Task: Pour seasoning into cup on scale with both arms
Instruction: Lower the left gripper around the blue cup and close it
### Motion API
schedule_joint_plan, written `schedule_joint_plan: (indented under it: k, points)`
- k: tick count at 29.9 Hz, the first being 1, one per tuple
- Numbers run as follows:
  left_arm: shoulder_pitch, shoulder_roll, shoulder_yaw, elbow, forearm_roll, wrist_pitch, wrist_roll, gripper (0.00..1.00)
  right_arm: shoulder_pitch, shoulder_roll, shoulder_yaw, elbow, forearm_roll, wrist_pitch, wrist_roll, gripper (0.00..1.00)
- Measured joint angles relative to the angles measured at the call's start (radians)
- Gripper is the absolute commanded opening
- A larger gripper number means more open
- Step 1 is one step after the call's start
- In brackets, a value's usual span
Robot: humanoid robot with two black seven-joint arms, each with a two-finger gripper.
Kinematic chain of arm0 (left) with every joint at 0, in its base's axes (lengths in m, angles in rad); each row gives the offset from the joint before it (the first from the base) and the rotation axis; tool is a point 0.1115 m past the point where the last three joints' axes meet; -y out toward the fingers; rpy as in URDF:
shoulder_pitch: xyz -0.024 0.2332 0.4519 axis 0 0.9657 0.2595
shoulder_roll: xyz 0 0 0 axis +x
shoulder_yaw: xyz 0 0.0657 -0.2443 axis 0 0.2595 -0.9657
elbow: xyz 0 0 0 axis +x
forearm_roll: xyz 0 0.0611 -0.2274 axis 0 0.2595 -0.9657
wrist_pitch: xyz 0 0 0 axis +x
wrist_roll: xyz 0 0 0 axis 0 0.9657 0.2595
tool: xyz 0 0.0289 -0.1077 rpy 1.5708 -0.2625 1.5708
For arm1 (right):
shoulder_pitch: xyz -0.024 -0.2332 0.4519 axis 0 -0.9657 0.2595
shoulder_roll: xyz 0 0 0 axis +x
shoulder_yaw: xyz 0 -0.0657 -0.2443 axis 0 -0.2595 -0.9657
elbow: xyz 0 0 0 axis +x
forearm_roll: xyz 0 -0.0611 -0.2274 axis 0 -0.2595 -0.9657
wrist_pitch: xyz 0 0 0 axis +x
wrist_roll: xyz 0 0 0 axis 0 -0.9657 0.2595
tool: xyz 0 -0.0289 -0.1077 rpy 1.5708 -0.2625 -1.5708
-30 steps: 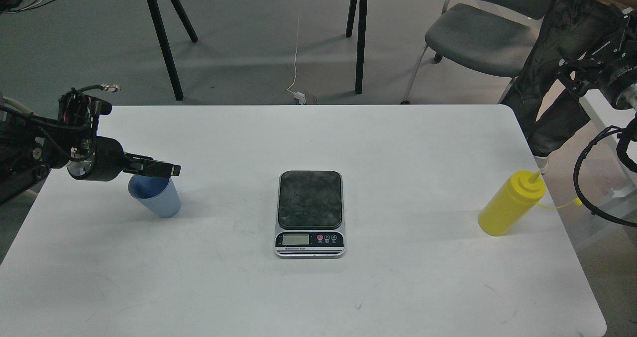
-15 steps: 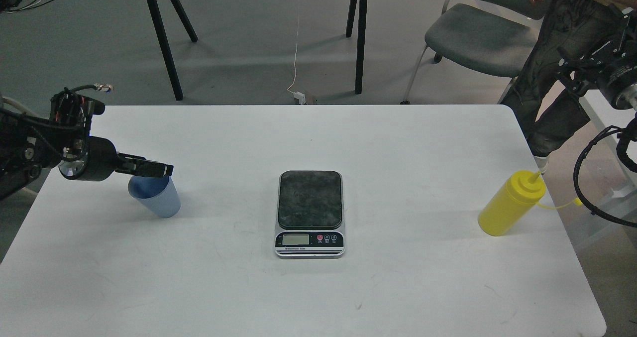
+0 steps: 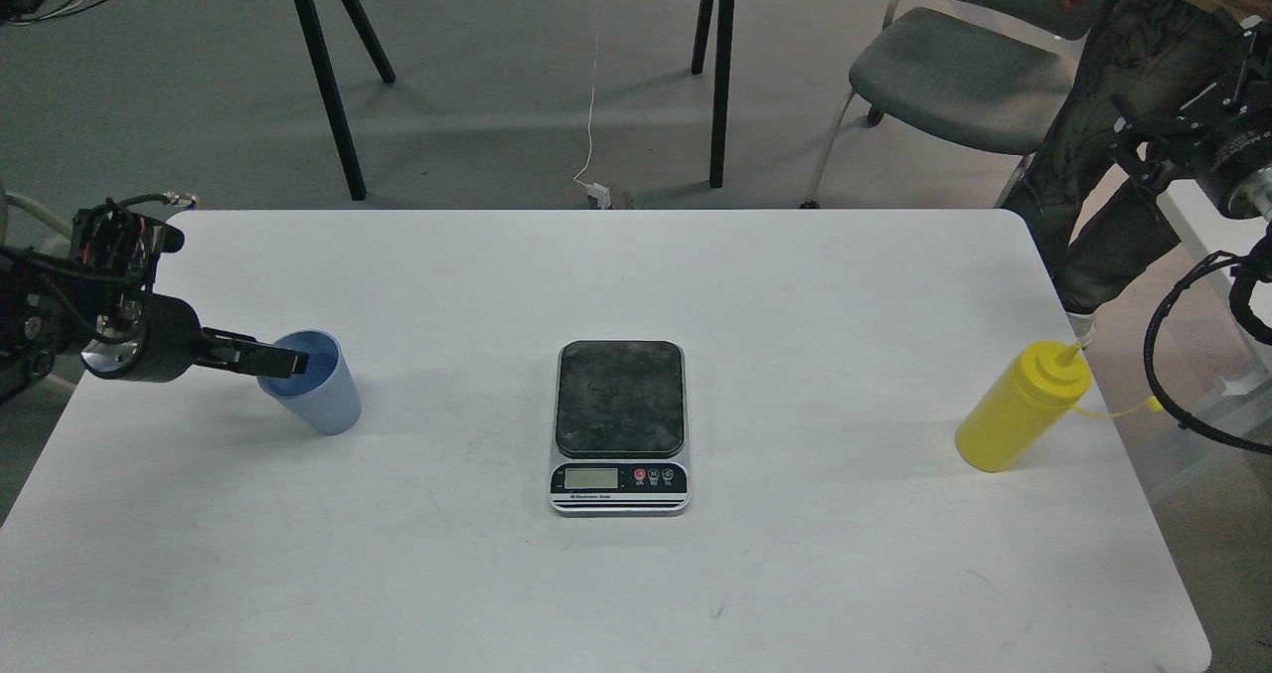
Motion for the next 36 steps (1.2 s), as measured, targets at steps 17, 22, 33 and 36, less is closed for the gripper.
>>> schedule_joint_plan:
  k: [17,22,33,36]
  points:
    - [0.013,-0.032,0.055,0.01,0.057,0.021,0.0,0.13,0.0,-0.002,-0.002,0.001,0.0,0.0,0.0,1.0]
    - [0.003,-0.039,0.08,0.009,0.098,0.049,0.0,0.06,0.0,-0.002,-0.004,0.001,0.0,0.0,0.0,1.0]
    - [-0.013,-0.038,0.084,0.008,0.106,0.053,0.0,0.04,0.0,0.0,-0.001,0.006,0.0,0.0,0.0,1.0]
    - [-0.015,-0.038,0.085,0.005,0.106,0.053,0.0,0.04,0.0,0.0,-0.001,0.009,0.0,0.0,0.001,1.0]
